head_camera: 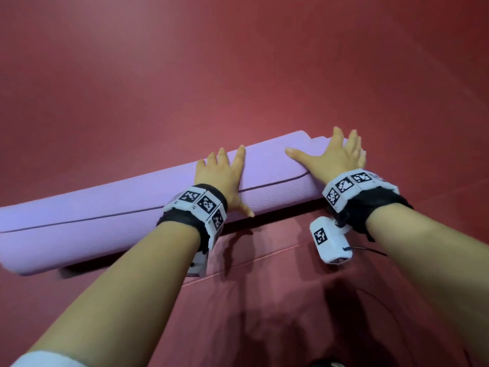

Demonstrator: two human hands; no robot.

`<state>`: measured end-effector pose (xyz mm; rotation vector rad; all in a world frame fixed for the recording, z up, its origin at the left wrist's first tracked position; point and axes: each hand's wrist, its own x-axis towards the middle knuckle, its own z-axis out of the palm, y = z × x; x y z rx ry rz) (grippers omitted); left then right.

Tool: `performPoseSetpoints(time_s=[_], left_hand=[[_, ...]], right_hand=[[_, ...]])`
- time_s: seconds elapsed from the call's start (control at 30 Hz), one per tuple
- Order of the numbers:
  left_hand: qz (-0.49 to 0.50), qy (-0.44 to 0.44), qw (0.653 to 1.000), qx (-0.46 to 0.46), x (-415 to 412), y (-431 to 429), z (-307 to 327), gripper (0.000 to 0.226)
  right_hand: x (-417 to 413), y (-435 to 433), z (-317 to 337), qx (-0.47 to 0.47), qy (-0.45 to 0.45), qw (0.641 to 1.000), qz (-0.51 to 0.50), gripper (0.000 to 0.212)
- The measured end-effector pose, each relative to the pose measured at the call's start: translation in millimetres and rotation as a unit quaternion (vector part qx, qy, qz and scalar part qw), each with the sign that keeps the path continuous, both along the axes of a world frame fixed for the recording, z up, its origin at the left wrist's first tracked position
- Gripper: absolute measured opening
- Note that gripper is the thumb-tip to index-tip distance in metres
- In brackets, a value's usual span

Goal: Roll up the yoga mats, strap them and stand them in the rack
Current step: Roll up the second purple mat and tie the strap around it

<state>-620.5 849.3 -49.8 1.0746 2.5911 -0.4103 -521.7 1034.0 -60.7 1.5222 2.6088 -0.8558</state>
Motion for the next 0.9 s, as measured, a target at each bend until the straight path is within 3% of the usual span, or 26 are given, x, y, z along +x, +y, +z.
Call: performPoseSetpoints(time_s=[0.1,0.17,0.6,0.77,0.9], left_hand=[[-0.015,0.013,1.000,0.018,-1,-1,-1,0.134],[-0.020,0.019,0.999,0.028,-1,-3,-2,0.129],[-0.007,0.069,0.994,0.079,3,-40,16,0.126],[0.013,0.074,0.989,0.129,8,-80,51,0.127],[0.060,0.062,0.982,0.169,22,-114,99,0.129]], right_hand=[[9,15,0,-0.112,-0.001,0.990,-0.091,0.128],[11,16,-3,-0.127,0.005,0.987,-0.100,0.128],[16,-15,20,-0.032,0.132,0.987,-0.084,0.120],[16,-29,76,-0.043,0.192,0.975,-0.107,0.100],[18,-66,151,0.051,0.197,0.977,-0.067,0.091]])
